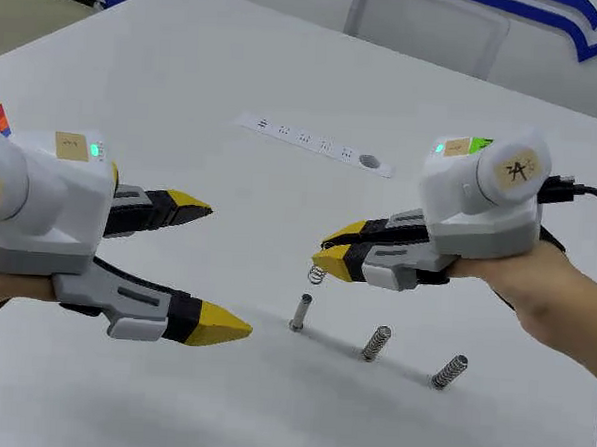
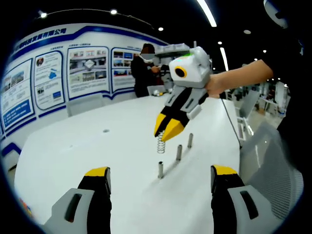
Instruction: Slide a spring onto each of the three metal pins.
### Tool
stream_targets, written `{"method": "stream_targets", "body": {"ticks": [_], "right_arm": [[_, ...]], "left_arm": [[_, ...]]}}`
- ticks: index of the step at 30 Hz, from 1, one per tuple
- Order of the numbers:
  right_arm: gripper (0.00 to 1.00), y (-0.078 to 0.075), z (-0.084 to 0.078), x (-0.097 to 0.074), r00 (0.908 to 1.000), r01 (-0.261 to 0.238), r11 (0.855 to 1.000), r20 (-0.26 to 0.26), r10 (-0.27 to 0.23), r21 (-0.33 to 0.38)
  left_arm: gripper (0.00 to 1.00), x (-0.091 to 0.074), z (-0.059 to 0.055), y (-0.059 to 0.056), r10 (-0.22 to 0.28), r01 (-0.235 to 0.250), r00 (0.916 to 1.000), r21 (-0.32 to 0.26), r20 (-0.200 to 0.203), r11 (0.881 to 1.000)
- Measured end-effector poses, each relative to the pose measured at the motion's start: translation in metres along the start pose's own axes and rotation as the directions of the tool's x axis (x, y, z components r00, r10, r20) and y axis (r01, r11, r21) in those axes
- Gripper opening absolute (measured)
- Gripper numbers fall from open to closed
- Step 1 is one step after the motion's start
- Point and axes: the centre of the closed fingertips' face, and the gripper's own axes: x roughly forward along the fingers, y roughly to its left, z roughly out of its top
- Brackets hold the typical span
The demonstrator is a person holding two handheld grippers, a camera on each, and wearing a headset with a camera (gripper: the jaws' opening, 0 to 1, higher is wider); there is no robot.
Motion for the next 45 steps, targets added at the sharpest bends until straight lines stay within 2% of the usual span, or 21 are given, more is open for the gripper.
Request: {"method": "stream_targets", "body": {"ticks": [2, 5, 9, 17, 21, 24, 26, 27, 28, 30, 40, 45], "right_arm": [[0.11, 0.000, -0.003, 0.003, 1.0000, -0.004, 1.000, -0.005, 0.004, 0.009], [0.11, 0.003, -0.013, 0.010, 0.9991, -0.012, 1.000, -0.041, 0.012, 0.001], [0.11, 0.002, -0.019, 0.015, 0.9985, -0.011, 1.000, -0.054, 0.012, 0.010], [0.11, -0.001, -0.026, 0.019, 0.9970, -0.007, 1.000, -0.077, 0.008, 0.008], [0.11, -0.001, -0.028, 0.022, 0.9972, -0.020, 0.999, -0.071, 0.023, 0.047], [0.11, 0.000, -0.033, 0.025, 0.9951, -0.021, 1.000, -0.096, 0.023, 0.021], [0.11, 0.000, -0.036, 0.027, 0.9945, -0.020, 1.000, -0.102, 0.022, 0.024], [0.11, 0.000, -0.037, 0.028, 0.9942, -0.019, 0.999, -0.105, 0.022, 0.028], [0.11, 0.000, -0.039, 0.030, 0.9938, -0.018, 0.999, -0.109, 0.021, 0.030], [0.11, 0.000, -0.041, 0.033, 0.9936, -0.016, 1.000, -0.111, 0.019, 0.025], [0.11, 0.005, -0.056, 0.046, 0.9901, -0.013, 1.000, -0.140, 0.015, 0.012], [0.11, 0.005, -0.058, 0.049, 0.9888, -0.010, 1.000, -0.149, 0.011, 0.005]], "left_arm": [[0.89, 0.000, -0.001, 0.000, 0.001, -0.001, 1.0000, -0.003, -0.002, 1.000], [0.93, 0.000, -0.001, 0.000, 0.004, -0.004, 1.0000, -0.017, 0.007, 1.000], [0.98, -0.001, -0.004, 0.004, 0.018, -0.018, 0.9998, -0.021, -0.001, 1.000], [0.99, -0.004, -0.012, 0.006, 0.027, -0.027, 0.9995, -0.034, -0.018, 0.999], [0.98, -0.004, -0.014, 0.004, 0.025, -0.026, 0.9995, -0.041, -0.019, 0.999], [0.98, -0.005, -0.016, 0.004, 0.028, -0.028, 0.9993, -0.041, -0.024, 0.999], [0.98, -0.006, -0.015, 0.004, 0.027, -0.028, 0.9995, -0.050, -0.018, 0.998], [0.98, -0.007, -0.013, 0.004, 0.026, -0.027, 0.9996, -0.066, -0.004, 0.997], [0.98, -0.008, -0.008, 0.005, 0.031, -0.028, 0.9992, -0.089, 0.026, 0.996], [0.99, -0.011, -0.006, 0.008, 0.042, -0.038, 0.9984, -0.099, 0.038, 0.994], [0.97, -0.016, -0.017, 0.012, 0.056, -0.055, 0.9984, -0.097, 0.009, 0.994], [0.97, -0.018, -0.018, 0.013, 0.057, -0.057, 0.9984, -0.097, 0.002, 0.994]]}}
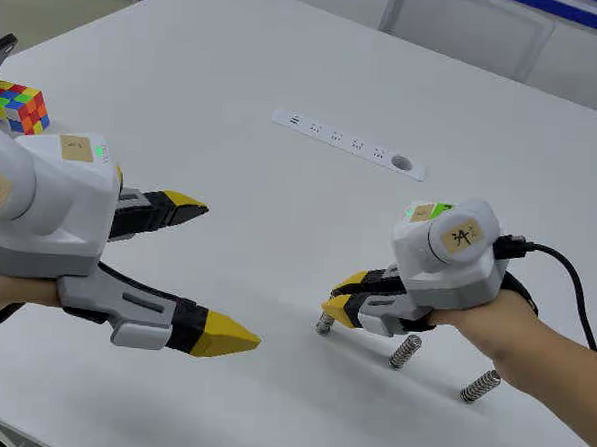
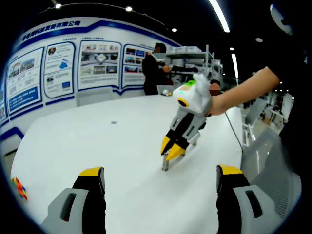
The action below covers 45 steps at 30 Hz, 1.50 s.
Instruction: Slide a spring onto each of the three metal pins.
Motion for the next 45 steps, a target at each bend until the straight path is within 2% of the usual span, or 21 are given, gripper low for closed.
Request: {"method": "stream_targets", "body": {"ticks": [8, 15, 26, 32, 33, 37, 40, 45], "right_arm": [[0.11, -0.001, -0.005, 0.002, 0.9999, 0.011, 1.000, -0.010, -0.011, 0.011], [0.12, -0.001, -0.007, 0.003, 0.9999, 0.014, 1.000, -0.009, -0.013, 0.024], [0.16, -0.003, -0.004, 0.001, 0.9999, 0.011, 0.999, -0.001, -0.010, 0.050], [0.18, -0.012, 0.004, -0.015, 0.9984, 0.045, 0.998, 0.032, -0.047, 0.054], [0.18, -0.015, 0.006, -0.020, 0.9969, 0.062, 0.997, 0.044, -0.065, 0.055], [0.18, -0.026, 0.010, -0.036, 0.9896, 0.108, 0.991, 0.087, -0.115, 0.078], [0.20, -0.037, 0.014, -0.054, 0.9789, 0.153, 0.983, 0.121, -0.165, 0.099], [0.24, -0.038, 0.014, -0.083, 0.9713, 0.135, 0.977, 0.173, -0.163, 0.164]], "left_arm": [[0.97, 0.001, 0.005, -0.001, -0.001, 0.001, 1.0000, 0.006, 0.006, 1.000], [0.97, 0.002, 0.004, -0.006, -0.012, 0.012, 0.9999, 0.021, -0.010, 1.000], [0.97, 0.003, 0.004, -0.007, -0.015, 0.016, 0.9996, 0.028, -0.023, 0.999], [0.97, 0.005, 0.007, -0.008, -0.021, 0.022, 0.9995, 0.031, -0.024, 0.999], [0.97, 0.006, 0.008, -0.009, -0.023, 0.024, 0.9994, 0.031, -0.027, 0.999], [0.97, 0.007, 0.015, -0.010, -0.026, 0.027, 0.9996, 0.027, -0.011, 0.999], [0.97, 0.008, 0.019, -0.010, -0.023, 0.023, 0.9997, 0.039, -0.012, 0.999], [0.97, 0.011, 0.028, -0.009, -0.011, 0.011, 0.9999, 0.040, -0.001, 0.999]]}}
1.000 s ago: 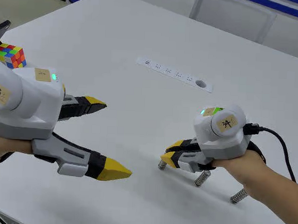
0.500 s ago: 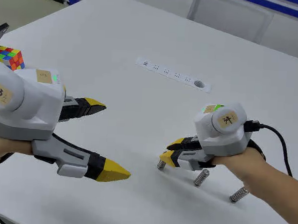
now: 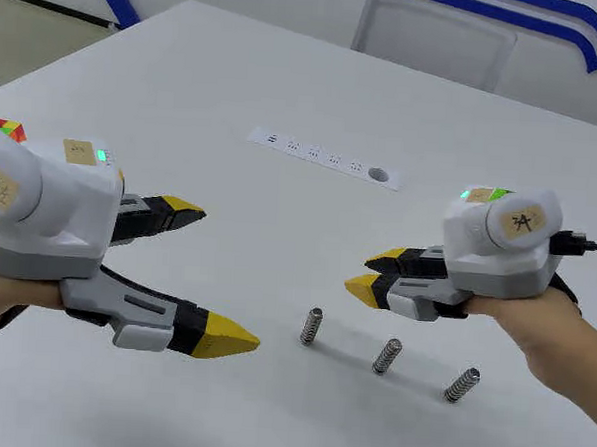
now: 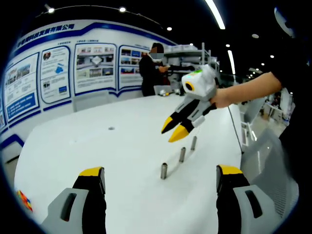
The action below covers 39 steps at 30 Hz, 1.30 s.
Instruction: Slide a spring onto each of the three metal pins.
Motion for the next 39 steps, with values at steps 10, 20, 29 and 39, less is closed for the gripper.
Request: {"method": "stream_targets", "body": {"ticks": [10, 20, 29, 39], "right_arm": [[0.29, -0.010, -0.010, -0.065, 0.9890, 0.081, 0.994, 0.117, -0.089, 0.076], [0.37, -0.019, -0.049, -0.130, 0.9744, 0.136, 0.983, 0.163, -0.155, 0.121], [0.55, -0.023, -0.058, -0.171, 0.9494, 0.196, 0.972, 0.222, -0.222, 0.134], [0.72, -0.002, -0.073, -0.185, 0.9618, 0.179, 0.979, 0.192, -0.195, 0.098]], "left_arm": [[0.98, 0.007, 0.013, -0.004, -0.011, 0.011, 0.9999, 0.027, -0.007, 1.000], [0.99, 0.011, 0.020, -0.005, -0.013, 0.013, 0.9999, 0.022, -0.012, 1.000], [1.00, 0.012, 0.019, -0.019, -0.042, 0.044, 0.9983, 0.039, -0.040, 0.998], [1.00, 0.014, 0.016, -0.032, -0.065, 0.069, 0.9957, 0.051, -0.066, 0.996]]}}
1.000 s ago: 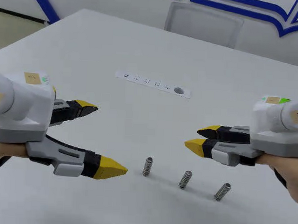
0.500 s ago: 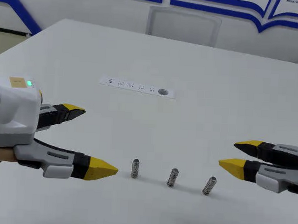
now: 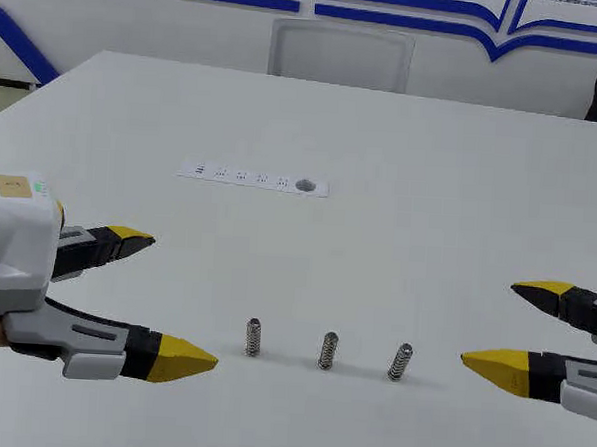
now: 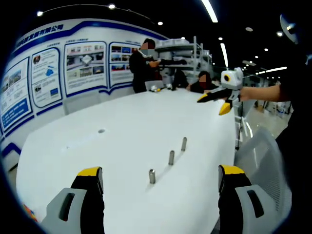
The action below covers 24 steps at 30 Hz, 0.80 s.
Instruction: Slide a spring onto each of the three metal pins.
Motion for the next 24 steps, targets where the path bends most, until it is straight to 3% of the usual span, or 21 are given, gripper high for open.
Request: {"method": "stream_targets", "body": {"ticks": [5, 8, 15, 24], "right_arm": [[0.73, 0.001, -0.014, -0.003, 0.9992, 0.004, 1.000, -0.040, -0.005, -0.007], [0.77, 0.003, -0.016, -0.006, 0.9993, 0.005, 1.000, -0.038, -0.005, 0.007], [0.80, 0.001, -0.003, -0.012, 0.9996, 0.025, 1.000, 0.012, -0.025, 0.014], [0.82, 0.003, 0.001, -0.012, 0.9997, 0.022, 1.000, 0.009, -0.022, 0.005]], "left_arm": [[1.00, 0.003, 0.000, -0.004, -0.006, 0.006, 1.0000, 0.017, -0.003, 1.000], [1.00, 0.003, 0.000, -0.006, -0.014, 0.014, 0.9999, 0.027, -0.006, 1.000], [1.00, 0.002, -0.002, -0.008, -0.013, 0.013, 0.9997, 0.032, -0.022, 0.999], [1.00, 0.005, -0.008, -0.014, -0.021, 0.022, 0.9991, 0.037, -0.038, 0.999]]}}
